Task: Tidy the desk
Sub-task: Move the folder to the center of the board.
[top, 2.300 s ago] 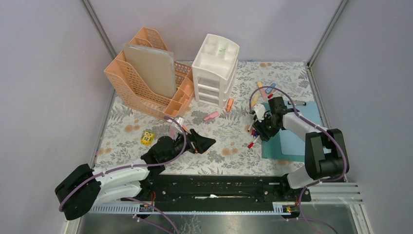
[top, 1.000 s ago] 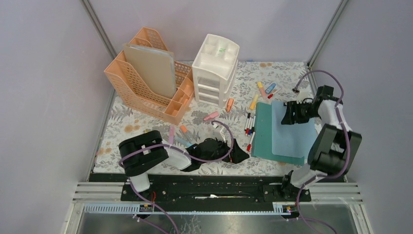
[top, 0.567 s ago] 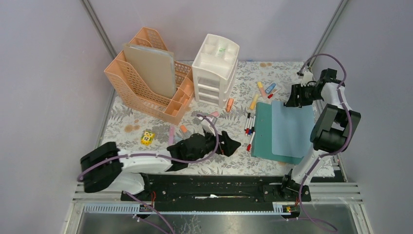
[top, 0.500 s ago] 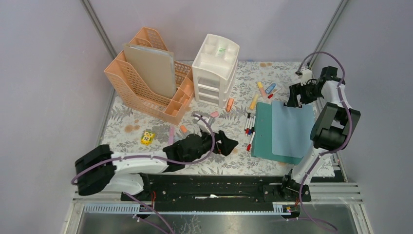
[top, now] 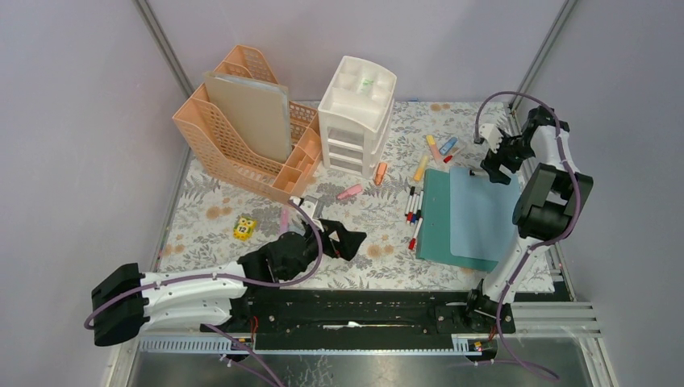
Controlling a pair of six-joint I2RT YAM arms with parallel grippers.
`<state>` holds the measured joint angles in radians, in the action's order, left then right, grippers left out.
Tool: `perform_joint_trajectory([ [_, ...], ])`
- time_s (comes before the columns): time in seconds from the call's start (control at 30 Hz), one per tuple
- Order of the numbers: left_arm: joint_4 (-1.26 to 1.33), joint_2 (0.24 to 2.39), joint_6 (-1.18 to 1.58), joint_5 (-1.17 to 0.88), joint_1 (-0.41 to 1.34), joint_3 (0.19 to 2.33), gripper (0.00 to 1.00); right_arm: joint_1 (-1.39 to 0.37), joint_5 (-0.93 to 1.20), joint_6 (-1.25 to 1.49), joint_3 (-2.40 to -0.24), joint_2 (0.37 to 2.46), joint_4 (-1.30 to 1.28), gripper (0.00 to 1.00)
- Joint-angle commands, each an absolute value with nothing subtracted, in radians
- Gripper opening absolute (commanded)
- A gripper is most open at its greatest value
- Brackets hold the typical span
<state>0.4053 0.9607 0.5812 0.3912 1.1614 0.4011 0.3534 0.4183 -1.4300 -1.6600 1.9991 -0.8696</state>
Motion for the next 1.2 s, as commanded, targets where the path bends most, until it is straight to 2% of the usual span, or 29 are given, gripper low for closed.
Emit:
perform_joint_trajectory([
  [0.0, 0.418, 0.928, 0.538, 0.425, 1.164, 0.385, 0.99, 0.326, 0.425, -1.695, -1.685, 2.044, -0.977, 0.87],
  [0.13, 0.407, 0.910, 0.549, 0.429, 1.164, 0.375, 0.99, 0.302, 0.397, -1.694, -1.781, 2.138, -1.014, 0.68],
  [0.27, 0.414, 0.887, 0.566, 0.445, 1.164, 0.344, 0.99, 0.298, 0.385, -1.696, -1.830, 2.190, -1.013, 0.56],
  [0.87, 0.415, 0.901, 0.560, 0.456, 1.162, 0.334, 0.99, 0.286, 0.319, -1.668, -1.855, 2.303, -0.986, 0.35],
  [1.17, 0.424, 0.905, 0.569, 0.444, 1.163, 0.336, 0.99, 0.268, 0.289, -1.669, -1.758, 2.280, -0.935, 0.09],
])
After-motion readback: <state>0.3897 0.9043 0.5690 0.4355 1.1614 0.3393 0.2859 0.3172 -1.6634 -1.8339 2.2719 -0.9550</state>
